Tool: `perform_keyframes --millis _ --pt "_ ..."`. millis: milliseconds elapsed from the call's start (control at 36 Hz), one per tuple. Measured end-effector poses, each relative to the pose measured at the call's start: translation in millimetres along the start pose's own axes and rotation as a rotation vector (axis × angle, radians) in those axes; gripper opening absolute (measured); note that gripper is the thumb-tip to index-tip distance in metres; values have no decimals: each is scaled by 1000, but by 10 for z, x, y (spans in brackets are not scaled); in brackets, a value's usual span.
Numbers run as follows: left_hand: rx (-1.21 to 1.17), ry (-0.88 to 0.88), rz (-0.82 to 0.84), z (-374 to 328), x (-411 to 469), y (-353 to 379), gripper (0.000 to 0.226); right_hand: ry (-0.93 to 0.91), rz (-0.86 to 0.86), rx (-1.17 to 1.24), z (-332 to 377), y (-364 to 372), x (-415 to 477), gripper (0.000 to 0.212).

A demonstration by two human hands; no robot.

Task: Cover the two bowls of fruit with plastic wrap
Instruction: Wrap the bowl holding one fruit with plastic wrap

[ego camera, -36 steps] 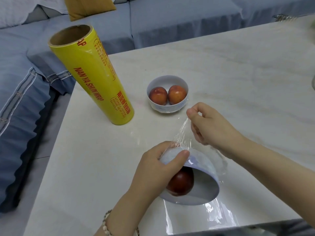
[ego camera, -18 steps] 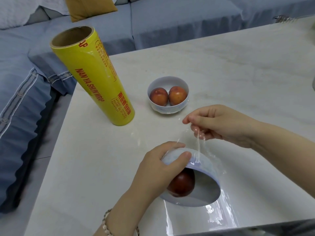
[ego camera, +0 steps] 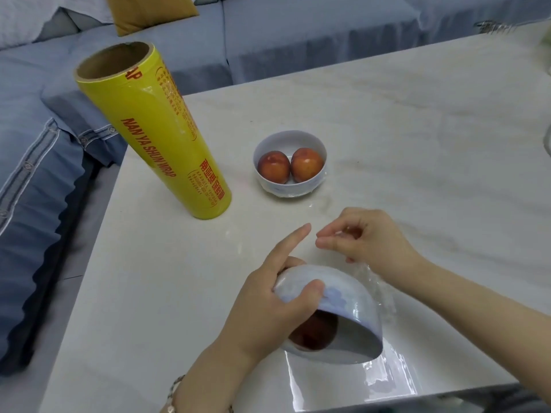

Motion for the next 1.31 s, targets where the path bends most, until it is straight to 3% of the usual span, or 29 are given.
perform_keyframes --millis 194,444,528,583,639,722,806,861,944,1056,1167,1306 --pt "42 42 32 51 -30 -39 33 73 -55 82 -161 165 -76 17" --pt "73 3 115 46 -21 -5 35 359 166 180 -431 311 -165 13" --pt "100 3 113 32 -9 -2 34 489 174 200 -601 320 -202 21" --pt "113 11 105 35 -9 -8 33 532 87 168 -757 194 -182 18" --pt "114 23 99 36 -19 -26 35 498 -48 118 -802 -34 -174 14" --pt "104 42 91 21 -16 -57 35 273 -146 119 -475 -315 -247 11" --pt "104 60 97 -4 14 -50 35 -7 79 137 33 -231 -427 8" --pt "106 67 123 -17 28 -19 33 -63 288 -16 125 -41 -519 38" --pt "83 52 115 -7 41 -20 36 -78 416 -229 59 145 -543 50" --pt "66 42 66 13 46 -58 33 15 408 -147 -106 208 -511 63" --pt "29 17 -33 86 95 -123 31 48 413 -31 -205 194 -504 59" --pt "-157 -37 -313 182 154 -334 25 174 221 105 -347 39 -487 53"
Point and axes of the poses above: each hand's wrist, its own x-axis towards the middle knuckle, its own y-axis out of the palm, z = x × y, the point moved 8 cm from there along x, towards the middle knuckle, and after that the axes turned 13 degrees about -x, right-handed, at the moved point
